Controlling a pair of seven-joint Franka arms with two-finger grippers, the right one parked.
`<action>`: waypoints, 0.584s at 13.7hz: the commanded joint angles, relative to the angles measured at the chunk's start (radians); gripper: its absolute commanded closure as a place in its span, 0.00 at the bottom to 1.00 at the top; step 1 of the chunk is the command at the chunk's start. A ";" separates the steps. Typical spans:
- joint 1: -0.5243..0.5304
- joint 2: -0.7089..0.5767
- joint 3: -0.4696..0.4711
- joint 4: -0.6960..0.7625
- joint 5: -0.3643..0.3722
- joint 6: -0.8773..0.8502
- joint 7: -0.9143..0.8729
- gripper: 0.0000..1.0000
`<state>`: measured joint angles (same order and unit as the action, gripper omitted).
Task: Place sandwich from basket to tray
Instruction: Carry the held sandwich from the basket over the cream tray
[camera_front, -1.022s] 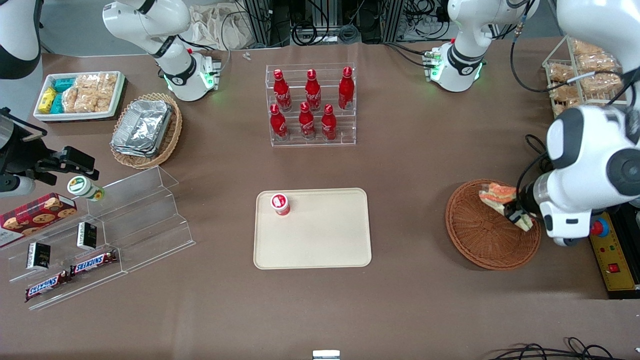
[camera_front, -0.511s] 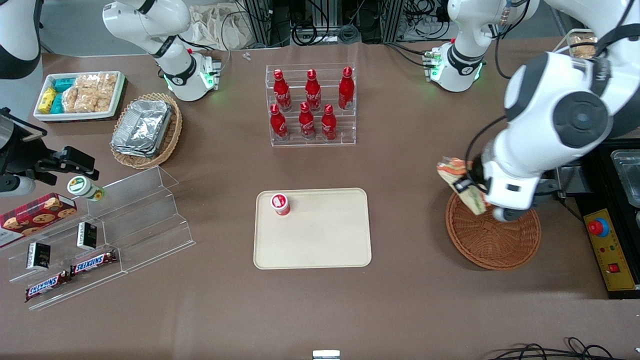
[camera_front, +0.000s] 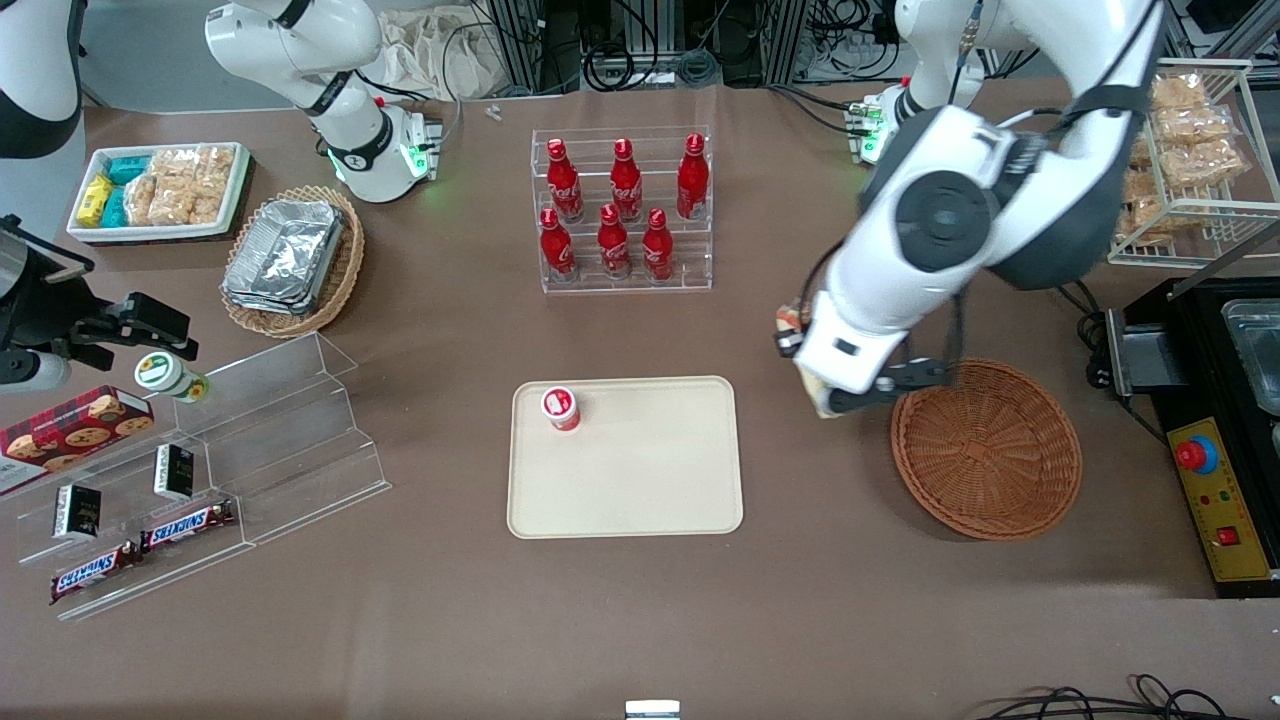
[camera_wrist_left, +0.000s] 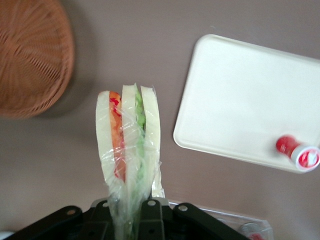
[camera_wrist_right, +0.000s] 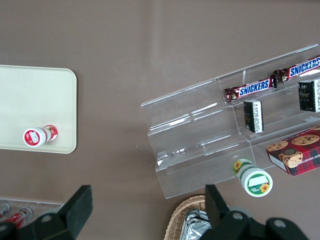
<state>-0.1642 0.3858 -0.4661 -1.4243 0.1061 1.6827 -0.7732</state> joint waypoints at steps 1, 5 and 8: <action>-0.060 0.091 0.004 0.047 0.070 0.046 0.075 1.00; -0.092 0.206 0.004 0.045 0.101 0.184 0.084 1.00; -0.112 0.301 0.004 0.041 0.193 0.291 0.087 1.00</action>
<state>-0.2487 0.6199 -0.4649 -1.4235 0.2401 1.9314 -0.6945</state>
